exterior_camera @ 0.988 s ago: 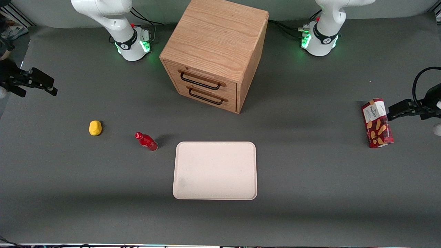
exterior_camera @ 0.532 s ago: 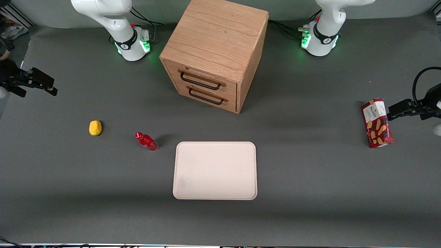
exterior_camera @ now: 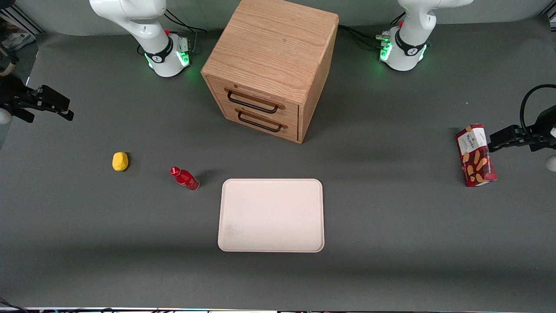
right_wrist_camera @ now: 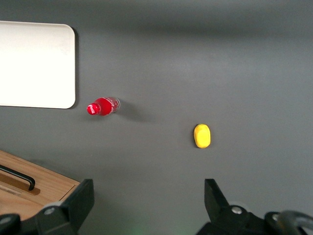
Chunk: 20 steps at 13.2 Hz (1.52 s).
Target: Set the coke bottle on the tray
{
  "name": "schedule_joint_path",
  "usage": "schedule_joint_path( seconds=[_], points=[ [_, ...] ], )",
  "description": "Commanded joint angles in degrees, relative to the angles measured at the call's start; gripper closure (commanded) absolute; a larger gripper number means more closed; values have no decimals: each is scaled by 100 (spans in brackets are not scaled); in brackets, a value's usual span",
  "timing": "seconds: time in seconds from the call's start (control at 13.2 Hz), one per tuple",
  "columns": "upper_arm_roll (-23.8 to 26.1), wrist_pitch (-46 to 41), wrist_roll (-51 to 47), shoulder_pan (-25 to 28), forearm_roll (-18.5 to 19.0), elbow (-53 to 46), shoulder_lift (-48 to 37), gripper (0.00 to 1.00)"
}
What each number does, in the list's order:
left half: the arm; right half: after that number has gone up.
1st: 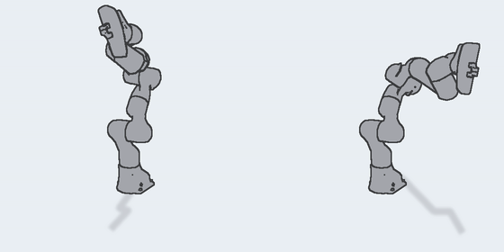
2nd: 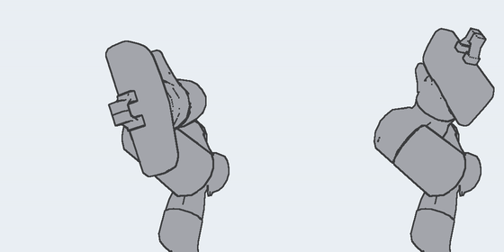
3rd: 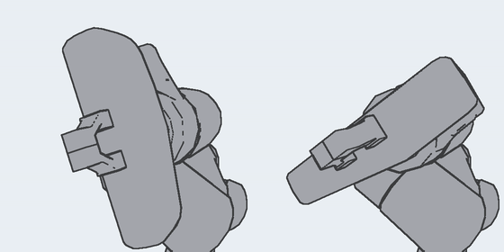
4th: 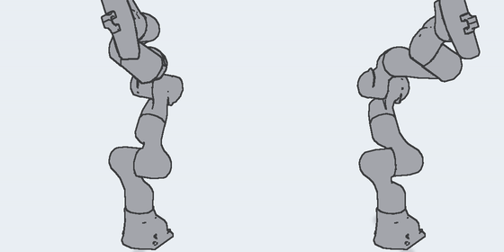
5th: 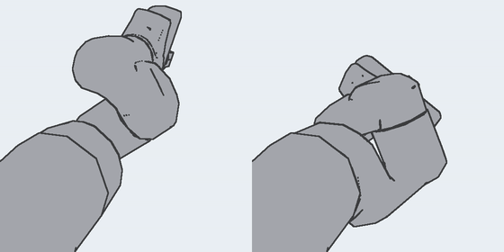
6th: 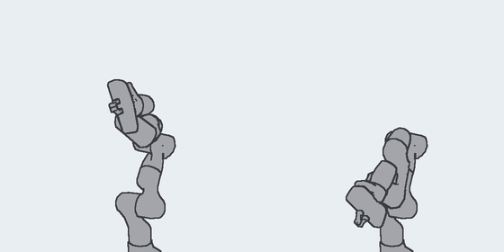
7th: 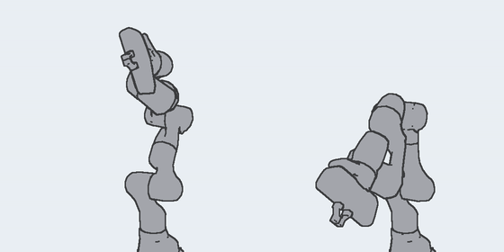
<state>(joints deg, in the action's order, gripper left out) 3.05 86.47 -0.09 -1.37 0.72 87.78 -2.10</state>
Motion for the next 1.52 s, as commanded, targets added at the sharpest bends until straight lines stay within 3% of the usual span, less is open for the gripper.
schedule_joint_path(
  seconds=[0.0, 0.15, 0.38, 0.76, 1.06, 1.44],
  points=[
    [-6, 36, -35, 190, -97, -304, 305, 0],
    [-6, 36, -114, 444, -212, -716, 700, 0],
    [-6, 1, -991, 883, -195, -1446, 1360, 0],
    [-15, 1, -1425, 1403, -142, -1844, 1810, 0],
    [-15, 62, -1072, 1421, -142, -1221, 1538, 0],
    [-24, 1360, -1090, 1429, -133, 315, 1178, 0]
  ],
)
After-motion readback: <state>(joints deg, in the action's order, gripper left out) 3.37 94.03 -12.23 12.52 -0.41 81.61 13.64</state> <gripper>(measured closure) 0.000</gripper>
